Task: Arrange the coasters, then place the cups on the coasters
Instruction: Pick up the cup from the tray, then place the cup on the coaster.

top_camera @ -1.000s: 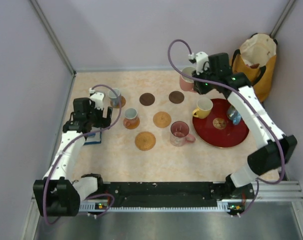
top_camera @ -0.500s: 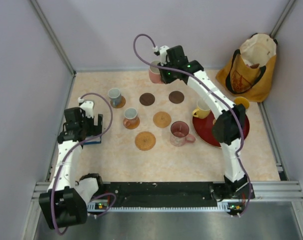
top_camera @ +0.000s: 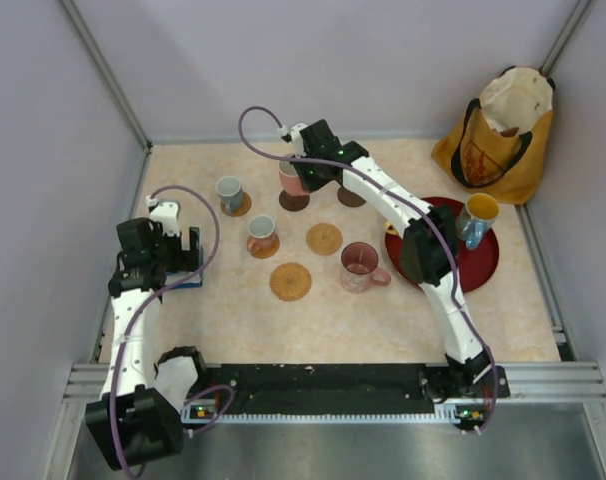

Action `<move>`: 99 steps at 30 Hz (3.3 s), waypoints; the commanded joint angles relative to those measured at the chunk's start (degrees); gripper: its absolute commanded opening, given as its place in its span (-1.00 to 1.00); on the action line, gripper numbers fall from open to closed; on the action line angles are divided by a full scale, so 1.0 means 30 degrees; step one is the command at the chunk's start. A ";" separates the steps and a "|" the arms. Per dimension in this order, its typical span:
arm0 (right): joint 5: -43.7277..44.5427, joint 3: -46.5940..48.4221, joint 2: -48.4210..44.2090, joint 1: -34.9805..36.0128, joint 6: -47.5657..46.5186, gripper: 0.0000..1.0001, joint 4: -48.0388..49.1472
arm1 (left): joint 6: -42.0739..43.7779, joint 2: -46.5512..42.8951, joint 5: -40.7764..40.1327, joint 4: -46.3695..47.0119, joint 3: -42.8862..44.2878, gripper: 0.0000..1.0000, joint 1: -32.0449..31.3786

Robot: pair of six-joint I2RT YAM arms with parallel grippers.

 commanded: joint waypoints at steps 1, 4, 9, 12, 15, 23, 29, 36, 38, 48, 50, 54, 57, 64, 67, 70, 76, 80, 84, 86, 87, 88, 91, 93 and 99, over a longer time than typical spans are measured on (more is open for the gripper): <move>0.0309 0.1646 0.0119 -0.0070 0.0401 -1.00 0.2082 | 0.0160 -0.0314 0.0632 0.0709 -0.0172 0.96 0.0350; 0.0221 0.1939 0.0500 -0.0041 0.0401 -1.00 0.2082 | 0.0189 -0.0461 0.0866 0.0739 -0.0173 0.96 0.0555; 0.0279 0.2144 0.0824 -0.0070 0.0196 -1.00 0.2111 | 0.0160 -0.0549 0.1071 0.0768 -0.0172 0.96 0.0644; 0.0309 0.2349 0.0941 -0.0070 0.0137 -1.00 0.2111 | 0.0160 -0.0403 0.1189 0.0797 -0.0143 0.96 0.0673; 0.0192 0.2437 0.1000 -0.0012 0.0108 -1.00 0.2140 | 0.0160 -0.0286 0.1160 0.0798 -0.0143 0.96 0.0673; 0.0367 0.2526 0.1497 0.0106 -0.0127 -1.00 0.2140 | 0.0160 -0.0374 0.1189 0.0914 -0.0260 0.96 0.0761; 0.0367 0.2584 0.1820 0.0135 -0.0156 -1.00 0.2140 | 0.0160 -0.0227 0.1248 0.0944 -0.0202 0.96 0.0790; 0.0338 0.2584 0.2055 0.0135 -0.0214 -1.00 0.2140 | 0.0160 -0.0051 0.1248 0.1002 -0.0231 0.97 0.0761; 0.0309 0.2554 0.2055 0.0135 -0.0156 -1.00 0.2111 | 0.0131 0.0037 0.1218 0.1003 -0.0231 0.96 0.0790; 0.0250 0.1648 0.1470 0.0545 -0.0507 -1.00 0.2140 | 0.0160 0.0125 0.1248 0.1090 -0.0231 0.96 0.0790; 0.0309 0.1501 0.1469 0.0574 -0.0537 -1.00 0.2140 | 0.0189 0.0096 0.1248 0.1061 -0.0289 0.96 0.0790; 0.0861 0.1179 0.1351 0.0574 -0.0537 -1.00 0.2140 | 0.0189 0.0066 0.1277 0.1032 -0.0290 0.96 0.0790; 0.1041 0.0915 0.1206 0.0574 -0.0624 -1.00 0.2140 | 0.0189 0.0037 0.1277 0.1061 -0.0290 0.96 0.0819; 0.1188 0.0504 0.0913 0.0574 -0.0625 -1.00 0.2169 | 0.0189 0.0037 0.1277 0.1032 -0.0319 0.96 0.0849; 0.1158 0.0329 0.0824 0.0574 -0.0625 -1.00 0.2198 | 0.0189 0.0008 0.1365 0.1032 -0.0348 0.96 0.0878; 0.1071 0.0094 0.0678 0.0574 -0.0625 -1.00 0.2199 | 0.0189 0.0008 0.1394 0.1032 -0.0348 0.96 0.0878; 0.0983 -0.0404 0.0239 0.0574 -0.0625 -1.00 0.2316 | 0.0189 0.0037 0.1452 0.1032 -0.0319 0.96 0.0937; 0.1012 -0.0580 -0.0113 0.0545 -0.0625 -1.00 0.2375 | 0.0189 0.0037 0.1453 0.1032 -0.0348 0.97 0.0937; 0.1041 -0.0639 -0.0405 0.0603 -0.0625 -1.00 0.2433 | 0.0189 -0.0021 0.1482 0.1032 -0.0319 0.96 0.0966; 0.1100 -0.0639 -0.0377 0.0574 -0.0625 -1.00 0.2462 | 0.0189 -0.0022 0.1482 0.1003 -0.0348 0.96 0.0966; 0.1100 -0.0668 -0.0377 0.0574 -0.0625 -1.00 0.2462 | 0.0189 -0.0022 0.1482 0.1003 -0.0348 0.96 0.0966; 0.1071 -0.0697 -0.0377 0.0574 -0.0654 -1.00 0.2462 | 0.0189 -0.0022 0.1482 0.1003 -0.0348 0.97 0.0995; 0.1013 -0.0814 -0.0347 0.0574 -0.0683 -1.00 0.2462 | 0.0189 -0.0022 0.1511 0.1003 -0.0348 0.97 0.0995; 0.1070 -0.0902 -0.0318 0.0574 -0.0741 -0.91 0.2462 | 0.0189 0.0008 0.1511 0.1003 -0.0319 0.97 0.1024; 0.1041 -0.1195 -0.0494 0.0574 -0.0946 -0.50 0.2462 | 0.0189 0.0066 0.1482 0.1032 -0.0319 0.97 0.1025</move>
